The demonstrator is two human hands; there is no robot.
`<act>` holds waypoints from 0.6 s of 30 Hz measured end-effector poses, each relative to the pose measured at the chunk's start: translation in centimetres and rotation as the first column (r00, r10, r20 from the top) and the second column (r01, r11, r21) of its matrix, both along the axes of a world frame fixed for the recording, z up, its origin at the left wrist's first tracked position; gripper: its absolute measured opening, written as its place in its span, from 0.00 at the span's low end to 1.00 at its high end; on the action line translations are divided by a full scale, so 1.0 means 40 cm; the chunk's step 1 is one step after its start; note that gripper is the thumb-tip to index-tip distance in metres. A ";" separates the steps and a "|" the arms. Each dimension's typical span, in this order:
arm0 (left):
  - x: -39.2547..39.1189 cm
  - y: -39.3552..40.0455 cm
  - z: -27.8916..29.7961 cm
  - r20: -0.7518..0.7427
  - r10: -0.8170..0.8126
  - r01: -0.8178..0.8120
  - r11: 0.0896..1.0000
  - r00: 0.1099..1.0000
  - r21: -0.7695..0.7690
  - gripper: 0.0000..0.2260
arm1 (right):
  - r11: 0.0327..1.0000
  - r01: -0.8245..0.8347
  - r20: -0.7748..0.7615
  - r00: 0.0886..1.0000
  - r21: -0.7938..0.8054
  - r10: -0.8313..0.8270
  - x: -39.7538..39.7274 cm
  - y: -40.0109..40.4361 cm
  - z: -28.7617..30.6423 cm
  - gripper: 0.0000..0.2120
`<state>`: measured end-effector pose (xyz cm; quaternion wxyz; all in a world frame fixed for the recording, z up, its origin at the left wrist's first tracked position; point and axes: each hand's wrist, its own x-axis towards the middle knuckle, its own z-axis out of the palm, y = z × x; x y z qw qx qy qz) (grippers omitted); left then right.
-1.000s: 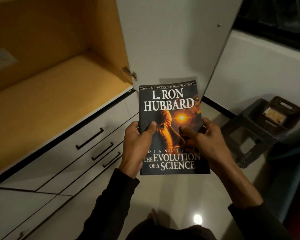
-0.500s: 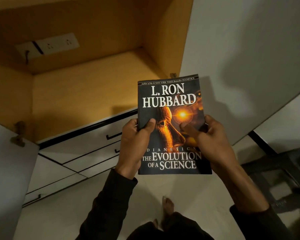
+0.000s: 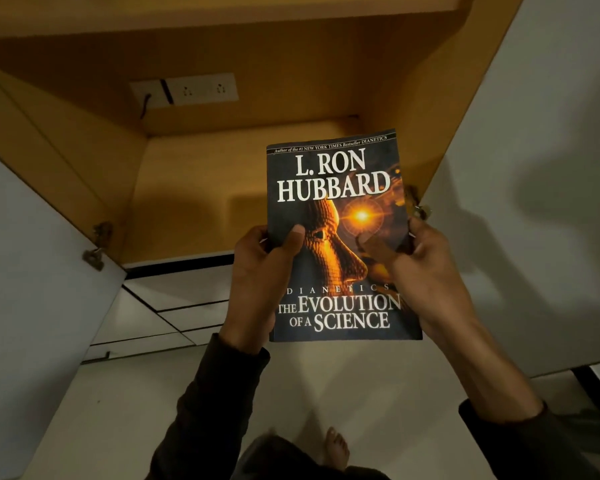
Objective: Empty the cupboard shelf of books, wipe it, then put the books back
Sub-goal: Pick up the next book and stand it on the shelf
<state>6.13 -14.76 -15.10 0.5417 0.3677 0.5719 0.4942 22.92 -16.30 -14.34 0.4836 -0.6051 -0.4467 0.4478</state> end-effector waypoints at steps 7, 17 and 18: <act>-0.104 0.086 0.021 -0.004 0.042 -0.042 0.999 0.999 0.009 0.12 | 0.997 -0.054 -0.026 0.998 0.046 0.055 -0.100 0.100 0.012 0.15; -0.261 0.226 0.066 -0.016 0.050 -0.049 0.996 0.999 0.073 0.10 | 0.994 -0.034 -0.055 0.998 0.108 0.040 -0.261 0.237 0.038 0.13; -0.275 0.236 0.070 -0.016 0.050 -0.049 0.996 0.999 0.075 0.10 | 0.993 -0.036 -0.056 0.998 0.111 0.042 -0.275 0.249 0.040 0.12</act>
